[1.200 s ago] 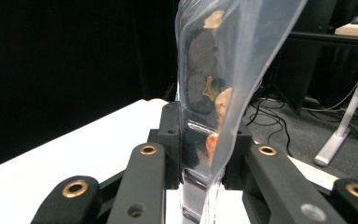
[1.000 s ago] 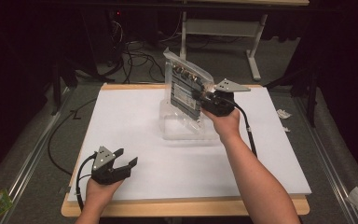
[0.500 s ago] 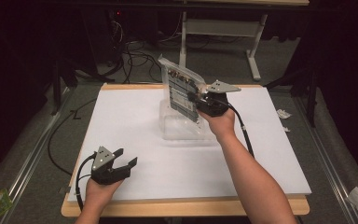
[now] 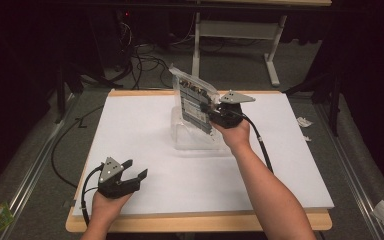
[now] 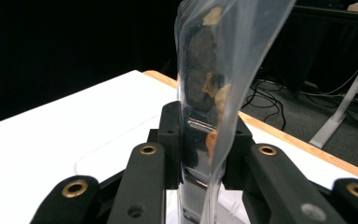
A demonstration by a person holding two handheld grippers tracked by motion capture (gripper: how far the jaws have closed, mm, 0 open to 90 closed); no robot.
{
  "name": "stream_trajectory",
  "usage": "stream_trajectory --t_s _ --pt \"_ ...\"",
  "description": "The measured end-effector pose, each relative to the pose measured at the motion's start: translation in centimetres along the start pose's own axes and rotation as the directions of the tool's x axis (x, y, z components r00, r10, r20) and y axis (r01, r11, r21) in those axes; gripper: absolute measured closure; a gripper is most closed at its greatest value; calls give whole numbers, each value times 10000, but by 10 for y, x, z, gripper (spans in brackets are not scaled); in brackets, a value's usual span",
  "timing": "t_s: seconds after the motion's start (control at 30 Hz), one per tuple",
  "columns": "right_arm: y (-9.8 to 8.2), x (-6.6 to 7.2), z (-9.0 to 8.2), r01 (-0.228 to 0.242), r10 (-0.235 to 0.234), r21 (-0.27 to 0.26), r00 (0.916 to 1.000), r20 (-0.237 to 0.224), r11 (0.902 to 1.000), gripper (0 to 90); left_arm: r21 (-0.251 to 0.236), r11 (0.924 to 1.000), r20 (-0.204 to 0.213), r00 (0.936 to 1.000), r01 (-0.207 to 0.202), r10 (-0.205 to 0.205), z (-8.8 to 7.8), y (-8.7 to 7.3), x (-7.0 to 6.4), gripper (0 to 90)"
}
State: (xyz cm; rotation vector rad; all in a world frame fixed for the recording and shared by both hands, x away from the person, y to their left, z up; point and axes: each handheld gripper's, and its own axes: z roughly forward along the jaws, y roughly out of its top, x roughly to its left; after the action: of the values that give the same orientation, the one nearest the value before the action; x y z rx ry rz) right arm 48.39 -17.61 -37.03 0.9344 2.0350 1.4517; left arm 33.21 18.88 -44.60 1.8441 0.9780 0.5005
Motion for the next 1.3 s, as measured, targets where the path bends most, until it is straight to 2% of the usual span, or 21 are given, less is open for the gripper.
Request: stream_trajectory --t_s 0.17,0.2,0.4,0.73,0.93,1.07,1.27,1.3 --pt "-7 -2 0 -206 206 -124 9998 -45 9997 759 -27 10000 6 10000 26 -26 1 0 -1 340" --pt "-10 -3 0 -365 365 -116 9993 -52 9993 759 -31 10000 14 10000 18 -18 1 0 -1 340" --pt "-16 -4 0 -457 455 -180 9989 -94 9988 758 -6 10000 18 10000 -6 6 0 0 -1 340" --pt "-41 -14 -6 -1235 1230 -318 9923 -171 9918 755 71 10000 41 10000 -34 34 3 0 -1 339" --pt "-42 -12 -6 -1140 1135 -389 9934 -143 9927 754 70 10000 61 10000 -16 16 3 0 -1 339" --pt "-42 -14 -6 -1442 1437 -352 9895 -180 9889 743 -48 10000 -23 10000 20 -20 4 0 2 339" --pt "-39 -13 -6 -1380 1380 -74 9904 -30 9904 644 -75 10000 6 10000 27 -27 5 1 1 339" --pt "-37 -13 -6 -1317 1317 48 9913 75 9913 584 -29 10000 13 10000 1 -1 4 1 1 338"
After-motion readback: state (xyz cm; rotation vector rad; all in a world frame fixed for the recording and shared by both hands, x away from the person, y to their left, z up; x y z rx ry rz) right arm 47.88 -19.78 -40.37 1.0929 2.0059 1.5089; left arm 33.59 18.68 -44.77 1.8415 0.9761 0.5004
